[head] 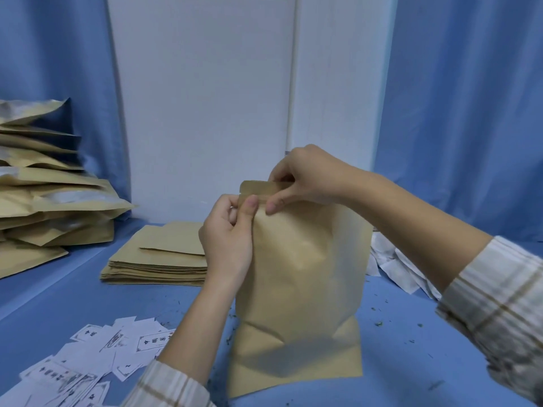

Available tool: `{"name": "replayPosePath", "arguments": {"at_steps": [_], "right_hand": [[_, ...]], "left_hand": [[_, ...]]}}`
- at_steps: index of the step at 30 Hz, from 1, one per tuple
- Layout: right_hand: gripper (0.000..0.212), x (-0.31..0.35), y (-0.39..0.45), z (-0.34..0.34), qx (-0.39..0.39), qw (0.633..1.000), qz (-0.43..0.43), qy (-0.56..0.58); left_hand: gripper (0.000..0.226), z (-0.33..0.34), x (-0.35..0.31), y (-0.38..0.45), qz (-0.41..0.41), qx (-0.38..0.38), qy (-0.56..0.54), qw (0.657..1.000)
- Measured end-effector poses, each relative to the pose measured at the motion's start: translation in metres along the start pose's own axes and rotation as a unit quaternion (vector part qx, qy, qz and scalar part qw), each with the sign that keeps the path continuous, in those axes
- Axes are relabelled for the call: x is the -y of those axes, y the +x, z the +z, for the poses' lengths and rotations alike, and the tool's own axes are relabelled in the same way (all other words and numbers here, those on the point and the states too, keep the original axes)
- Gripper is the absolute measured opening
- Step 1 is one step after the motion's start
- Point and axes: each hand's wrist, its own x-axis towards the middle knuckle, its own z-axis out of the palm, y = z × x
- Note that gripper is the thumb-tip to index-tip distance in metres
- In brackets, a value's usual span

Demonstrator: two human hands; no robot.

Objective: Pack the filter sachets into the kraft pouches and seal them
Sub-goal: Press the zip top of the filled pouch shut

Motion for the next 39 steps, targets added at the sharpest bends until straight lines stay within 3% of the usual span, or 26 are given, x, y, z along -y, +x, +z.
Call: {"name": "replayPosePath", "arguments": {"at_steps": [3,7,11,15,21,26,29,33,39], "right_hand": [[0.046,-0.003,-0.003,0.002,-0.023,1.0,0.002,-0.017],[0.032,-0.005,-0.008,0.003,-0.024,0.999,-0.001,0.038],[0.024,-0.002,-0.004,0.0,-0.032,0.998,-0.008,0.061],[0.028,0.004,0.001,0.003,-0.016,1.0,-0.026,-0.005],[0.043,-0.018,-0.012,-0.002,0.01,1.0,-0.026,-0.001],[0.043,-0.02,-0.017,-0.007,0.017,0.999,-0.026,0.02],[0.032,-0.024,-0.019,-0.011,0.029,1.0,0.007,0.009],[0.043,-0.025,-0.022,-0.009,0.006,1.0,-0.016,-0.015],[0.034,-0.037,-0.031,-0.015,0.014,1.0,0.017,-0.005]], "left_hand": [[0.027,0.001,-0.002,0.0,0.012,-0.001,0.004,1.0],[0.026,0.0,-0.003,0.001,-0.001,0.05,-0.043,0.998],[0.028,0.006,-0.004,0.001,0.009,0.061,0.013,0.998],[0.03,0.003,-0.003,-0.002,-0.023,0.054,-0.017,0.998],[0.026,-0.002,-0.006,-0.004,0.026,0.03,0.037,0.999],[0.022,-0.001,-0.006,-0.001,-0.048,0.078,-0.083,0.992],[0.022,0.001,-0.004,0.0,-0.017,0.051,-0.07,0.996],[0.028,-0.001,-0.004,0.004,0.002,0.016,-0.067,0.998],[0.029,-0.016,0.001,0.009,0.004,0.01,-0.08,0.997]]}}
